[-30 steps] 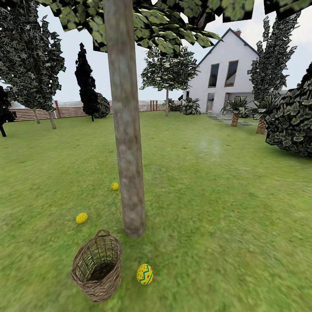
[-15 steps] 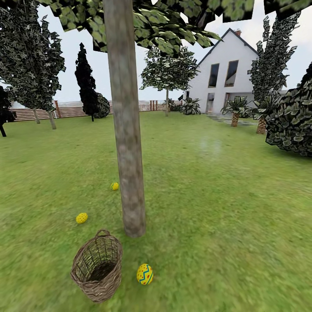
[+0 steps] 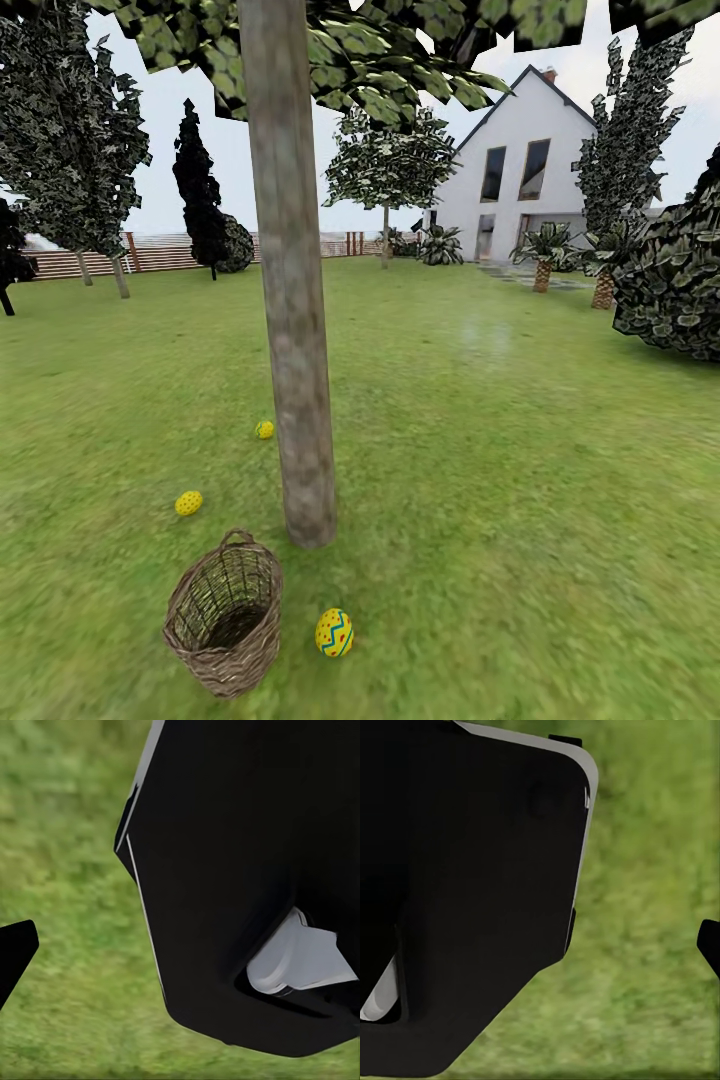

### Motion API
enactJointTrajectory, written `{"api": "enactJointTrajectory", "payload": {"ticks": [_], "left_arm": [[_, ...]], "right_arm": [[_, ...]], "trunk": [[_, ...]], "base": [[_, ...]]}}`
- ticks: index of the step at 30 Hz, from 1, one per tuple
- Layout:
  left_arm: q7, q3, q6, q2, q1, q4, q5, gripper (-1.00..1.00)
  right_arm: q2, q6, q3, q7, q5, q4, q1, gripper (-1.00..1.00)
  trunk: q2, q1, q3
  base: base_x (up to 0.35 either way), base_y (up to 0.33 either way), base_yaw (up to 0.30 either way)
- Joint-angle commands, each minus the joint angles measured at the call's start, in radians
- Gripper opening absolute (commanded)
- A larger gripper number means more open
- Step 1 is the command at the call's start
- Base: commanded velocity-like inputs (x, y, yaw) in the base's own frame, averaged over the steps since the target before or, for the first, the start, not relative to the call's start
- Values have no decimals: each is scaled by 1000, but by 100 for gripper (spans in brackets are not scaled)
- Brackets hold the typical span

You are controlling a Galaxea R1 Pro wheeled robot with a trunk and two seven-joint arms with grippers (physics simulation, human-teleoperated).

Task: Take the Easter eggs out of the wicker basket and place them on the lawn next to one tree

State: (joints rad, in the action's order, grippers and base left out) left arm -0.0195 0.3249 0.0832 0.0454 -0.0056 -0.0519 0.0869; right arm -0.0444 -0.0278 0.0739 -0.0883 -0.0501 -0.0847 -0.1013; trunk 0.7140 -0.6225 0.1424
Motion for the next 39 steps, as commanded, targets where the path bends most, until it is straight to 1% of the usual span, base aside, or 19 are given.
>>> {"api": "enactJointTrajectory", "payload": {"ticks": [1, 6, 10, 12, 19, 39], "left_arm": [[-3, 0, 4, -1, -1, 0, 9, 100], [-16, -1, 6, -8, -1, 1, 9, 100], [-73, -2, 6, -12, -1, 1, 8, 100], [-91, -3, 6, -10, -1, 1, 8, 100], [-103, -1, 7, -3, -1, 1, 5, 100], [-102, -3, 6, -1, -1, 1, 5, 100]], "right_arm": [[0, -3, 7, -2, -5, -3, -1, 100], [0, -3, 7, -2, -5, -3, -1, 100], [1, -3, 7, -3, -7, -3, -1, 100], [1, -3, 7, -3, -8, -3, -1, 100], [0, -2, 8, -8, -9, -4, -1, 100], [1, 1, 7, -14, -4, -7, -1, 100]], "trunk": [[1, 0, 1], [1, 0, 1], [1, 0, 1], [1, 0, 1], [1, 0, 1], [1, 0, 1]], "base": [[-57, 46, 0], [-34, 214, 0], [-4, 322, 0], [-1, 333, 0], [0, 336, -26], [0, 337, -286]]}}
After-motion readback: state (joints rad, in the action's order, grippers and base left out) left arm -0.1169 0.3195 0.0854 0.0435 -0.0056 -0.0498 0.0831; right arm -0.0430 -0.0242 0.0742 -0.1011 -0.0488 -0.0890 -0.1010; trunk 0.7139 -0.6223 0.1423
